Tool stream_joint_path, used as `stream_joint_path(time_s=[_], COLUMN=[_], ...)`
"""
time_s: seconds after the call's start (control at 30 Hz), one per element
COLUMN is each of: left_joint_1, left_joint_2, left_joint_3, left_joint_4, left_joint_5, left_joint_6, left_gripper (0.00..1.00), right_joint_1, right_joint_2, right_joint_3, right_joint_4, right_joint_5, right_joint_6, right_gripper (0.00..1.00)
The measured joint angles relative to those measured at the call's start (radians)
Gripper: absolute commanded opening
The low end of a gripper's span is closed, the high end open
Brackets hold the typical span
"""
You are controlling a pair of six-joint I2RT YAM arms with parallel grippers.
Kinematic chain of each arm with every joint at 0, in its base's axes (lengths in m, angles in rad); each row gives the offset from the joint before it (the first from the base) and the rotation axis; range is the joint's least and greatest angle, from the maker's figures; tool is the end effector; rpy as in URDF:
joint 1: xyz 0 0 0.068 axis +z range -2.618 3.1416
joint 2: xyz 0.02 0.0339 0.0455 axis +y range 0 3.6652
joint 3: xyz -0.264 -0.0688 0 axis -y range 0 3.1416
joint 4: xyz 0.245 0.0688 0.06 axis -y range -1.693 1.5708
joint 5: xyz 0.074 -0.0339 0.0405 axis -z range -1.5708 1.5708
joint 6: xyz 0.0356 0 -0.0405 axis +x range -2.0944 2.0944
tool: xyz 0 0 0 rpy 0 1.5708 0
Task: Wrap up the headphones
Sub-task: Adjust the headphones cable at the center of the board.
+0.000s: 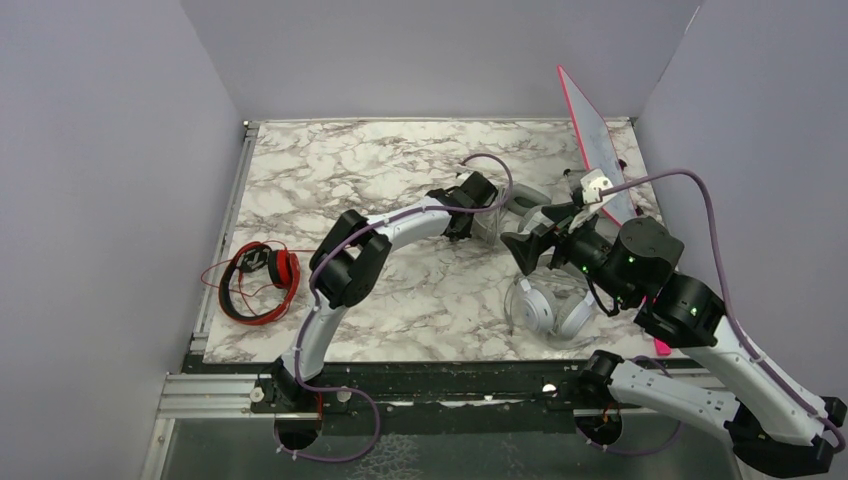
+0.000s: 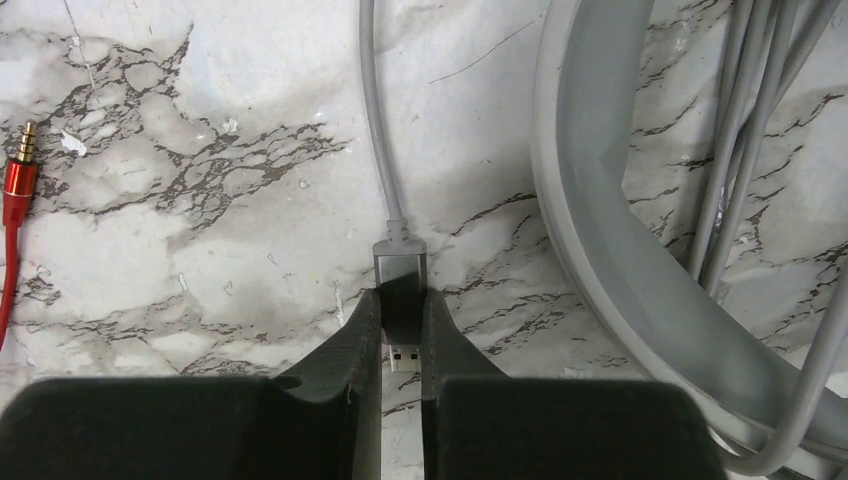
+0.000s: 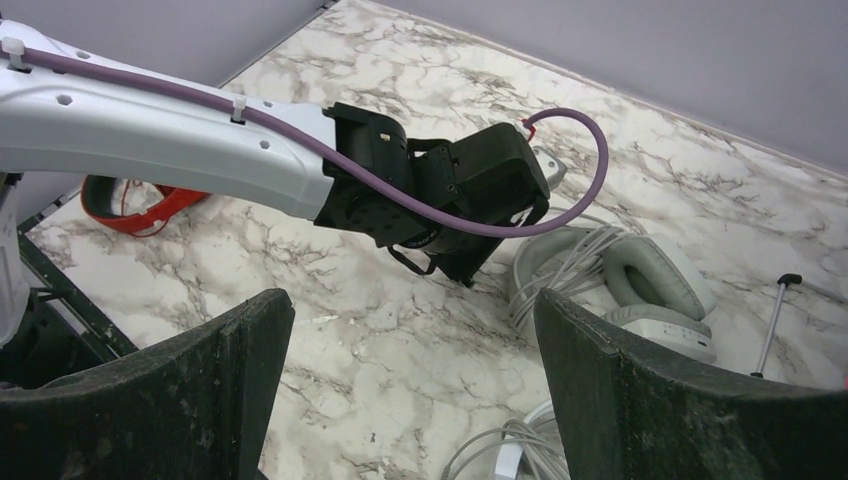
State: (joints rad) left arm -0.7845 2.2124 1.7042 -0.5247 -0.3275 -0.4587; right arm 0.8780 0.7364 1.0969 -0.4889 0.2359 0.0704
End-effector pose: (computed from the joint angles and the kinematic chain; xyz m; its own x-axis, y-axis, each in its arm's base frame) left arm 0.3453 -0.3285 0.1657 -0.7895 0.1957 -0.5817 0.2261 0.9739 0.0208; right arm 0.0960 0.1026 0.4195 -0.1238 -0.0421 -0.9914 -0.5929 0.8043 0.0399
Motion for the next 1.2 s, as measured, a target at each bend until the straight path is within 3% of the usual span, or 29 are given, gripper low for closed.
stream_joint_path(time_s=[0.53, 0.9, 1.2], left_joint_1=[0.006, -0.008, -0.072], left_joint_2=[-0.134, -0.182, -0.246], left_joint_3=[0.034, 0.051, -0.087], left_joint_4=[-0.076, -0.036, 0.059], left_joint_5=[0.003, 0.257, 0.374], left_joint_6=[0.018, -0.046, -0.142], left_gripper=[0.00, 0.00, 0.00], right_joint_1=[0.000, 0.000, 0.000], right_joint_2=[-0.011, -0.005, -0.004], right_joint_3=[0.005, 0.018, 0.031], right_joint_4=[-0.002, -0.002, -0.005], right_joint_5=[0.000, 0.000, 0.000], right_joint_6=[0.007, 0.008, 0.008], right_gripper=[0.95, 0.95, 0.95])
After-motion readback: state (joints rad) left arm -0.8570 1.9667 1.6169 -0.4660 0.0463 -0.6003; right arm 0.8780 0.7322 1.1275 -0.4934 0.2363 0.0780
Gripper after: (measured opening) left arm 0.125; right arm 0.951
